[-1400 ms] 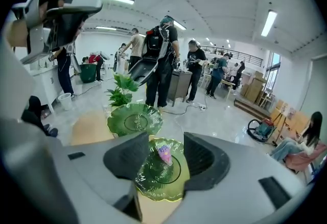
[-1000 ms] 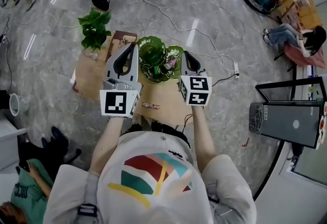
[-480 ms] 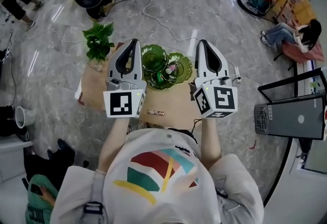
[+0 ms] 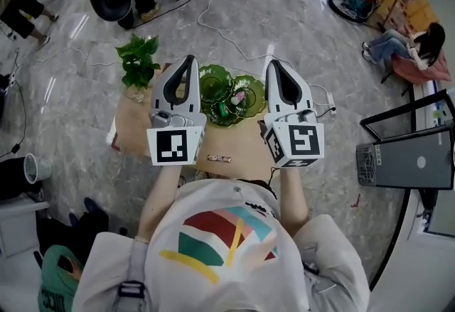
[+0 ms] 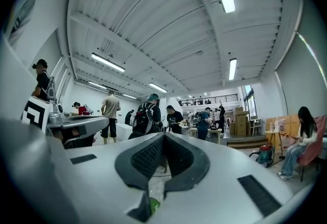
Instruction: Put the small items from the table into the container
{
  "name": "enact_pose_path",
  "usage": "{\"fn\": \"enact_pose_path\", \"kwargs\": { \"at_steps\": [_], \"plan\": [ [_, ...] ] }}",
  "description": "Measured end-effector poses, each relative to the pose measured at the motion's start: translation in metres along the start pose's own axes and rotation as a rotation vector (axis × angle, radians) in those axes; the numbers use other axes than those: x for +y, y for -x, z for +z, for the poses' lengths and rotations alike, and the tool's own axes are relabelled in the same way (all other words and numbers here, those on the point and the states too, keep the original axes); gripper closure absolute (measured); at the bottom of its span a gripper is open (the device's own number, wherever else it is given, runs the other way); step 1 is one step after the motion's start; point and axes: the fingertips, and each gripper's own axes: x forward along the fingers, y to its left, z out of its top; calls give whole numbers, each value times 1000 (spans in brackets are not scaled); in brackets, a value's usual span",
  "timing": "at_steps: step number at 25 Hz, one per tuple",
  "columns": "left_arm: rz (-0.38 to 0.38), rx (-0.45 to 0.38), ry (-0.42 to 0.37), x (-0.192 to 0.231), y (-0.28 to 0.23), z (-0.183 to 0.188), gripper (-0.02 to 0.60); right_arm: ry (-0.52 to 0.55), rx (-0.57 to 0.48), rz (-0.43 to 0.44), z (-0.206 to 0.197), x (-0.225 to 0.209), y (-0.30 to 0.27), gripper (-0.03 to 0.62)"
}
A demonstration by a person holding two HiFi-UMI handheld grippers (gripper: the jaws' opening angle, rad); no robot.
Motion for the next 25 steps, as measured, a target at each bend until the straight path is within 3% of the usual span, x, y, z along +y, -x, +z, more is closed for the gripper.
{"fn": "enact_pose_path", "kwargs": {
  "at_steps": [6, 12, 15, 18, 19, 20, 21, 25],
  "plan": [
    [5, 10, -14, 2, 0, -1, 574, 5, -10, 1, 2, 1, 1, 580],
    [4, 6, 28, 7, 3, -2, 574, 1, -9, 13, 0, 4, -3, 580],
    [9, 17, 35, 10, 5, -7, 574, -44, -55, 131, 5, 19, -1, 580],
    [14, 27, 44, 13, 8, -11, 574, -200, -119, 313, 10, 38, 2, 570],
    [16, 29, 46, 14, 9, -13, 574, -231, -146, 345, 12, 40, 2, 505],
    [18, 31, 48, 15, 9, -14, 574, -238, -175, 368, 14, 43, 1, 370],
    [19, 33, 50, 16, 9, -15, 574, -225, -193, 392, 14, 47, 1, 311],
    [30, 62, 86, 21, 12, -27, 574, -108, -82, 526, -7, 80, 3, 310]
  ]
}}
